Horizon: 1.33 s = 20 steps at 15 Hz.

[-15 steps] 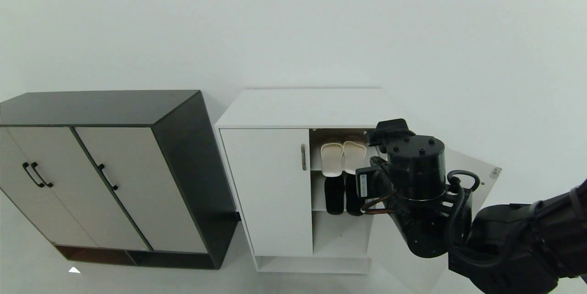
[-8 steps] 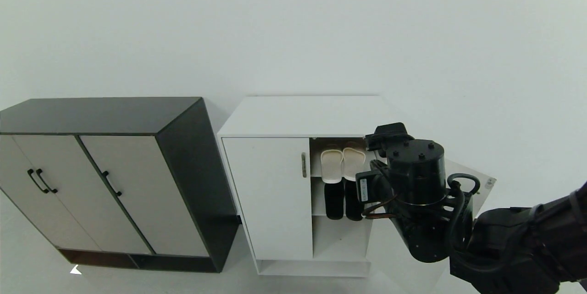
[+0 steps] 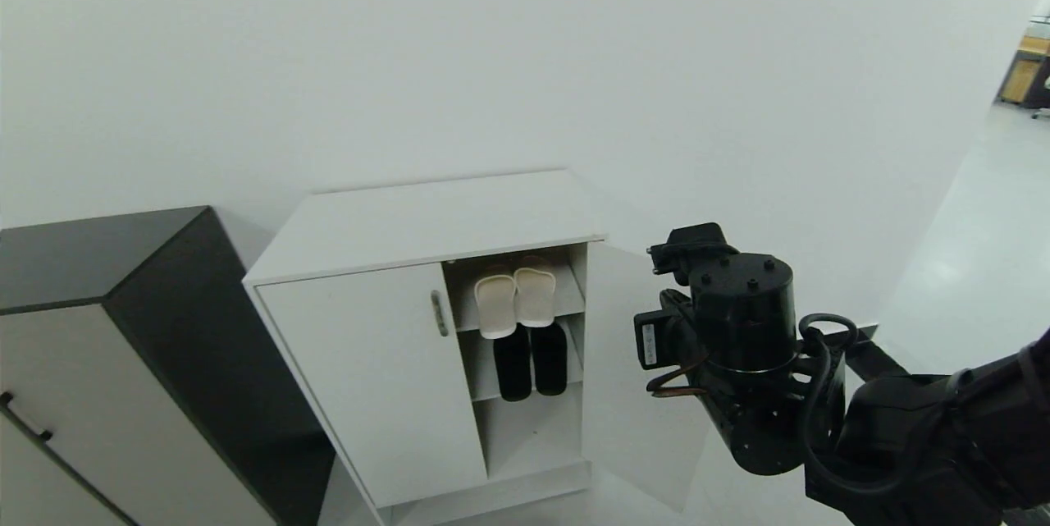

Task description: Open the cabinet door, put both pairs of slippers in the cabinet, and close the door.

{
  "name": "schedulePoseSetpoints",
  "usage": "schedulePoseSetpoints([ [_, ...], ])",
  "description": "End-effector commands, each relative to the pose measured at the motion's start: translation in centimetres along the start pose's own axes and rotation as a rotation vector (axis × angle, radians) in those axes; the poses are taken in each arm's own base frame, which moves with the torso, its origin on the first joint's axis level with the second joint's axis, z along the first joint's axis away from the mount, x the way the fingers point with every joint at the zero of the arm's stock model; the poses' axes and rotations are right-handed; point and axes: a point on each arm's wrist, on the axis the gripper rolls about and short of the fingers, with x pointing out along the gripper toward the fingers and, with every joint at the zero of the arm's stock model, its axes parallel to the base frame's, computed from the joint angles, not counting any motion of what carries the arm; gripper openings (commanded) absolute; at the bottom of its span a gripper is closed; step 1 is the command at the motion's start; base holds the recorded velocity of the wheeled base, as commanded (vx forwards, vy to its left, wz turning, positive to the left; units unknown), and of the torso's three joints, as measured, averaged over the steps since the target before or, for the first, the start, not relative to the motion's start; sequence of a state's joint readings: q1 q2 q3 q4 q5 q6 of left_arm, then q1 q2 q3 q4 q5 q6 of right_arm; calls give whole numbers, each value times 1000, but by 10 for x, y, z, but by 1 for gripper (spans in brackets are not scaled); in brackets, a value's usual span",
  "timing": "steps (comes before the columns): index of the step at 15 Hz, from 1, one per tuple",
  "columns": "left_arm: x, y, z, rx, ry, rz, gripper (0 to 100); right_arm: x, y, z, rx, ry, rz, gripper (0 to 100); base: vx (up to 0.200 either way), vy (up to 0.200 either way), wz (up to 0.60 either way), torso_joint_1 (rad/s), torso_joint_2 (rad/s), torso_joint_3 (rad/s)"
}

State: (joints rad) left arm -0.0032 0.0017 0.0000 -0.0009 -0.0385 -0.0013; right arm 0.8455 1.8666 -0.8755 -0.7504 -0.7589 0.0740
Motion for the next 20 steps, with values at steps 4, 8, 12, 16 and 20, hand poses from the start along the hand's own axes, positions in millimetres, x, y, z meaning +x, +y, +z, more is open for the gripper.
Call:
schedulePoseSetpoints([
  [4, 0, 0, 0, 1, -1, 0, 0, 7, -6, 2, 7, -2, -21, 0, 0, 0, 0, 0, 0, 0],
  [8, 0, 0, 0, 1, -1, 0, 0, 7, -6, 1, 3, 0, -23, 0, -100, 0, 0, 0, 1, 1],
  [12, 0, 0, 0, 0, -1, 0, 0, 11, -10, 4, 11, -4, -28, 0, -100, 0, 0, 5, 4, -2],
  [16, 0, 0, 0, 1, -1, 0, 0, 75, -59, 37, 76, -4, -111, 0, 0, 0, 0, 0, 0, 0],
  [20, 0, 0, 0, 1, -1, 0, 0, 120, -88, 54, 178, 35, -127, 0, 0, 0, 0, 0, 0, 0],
])
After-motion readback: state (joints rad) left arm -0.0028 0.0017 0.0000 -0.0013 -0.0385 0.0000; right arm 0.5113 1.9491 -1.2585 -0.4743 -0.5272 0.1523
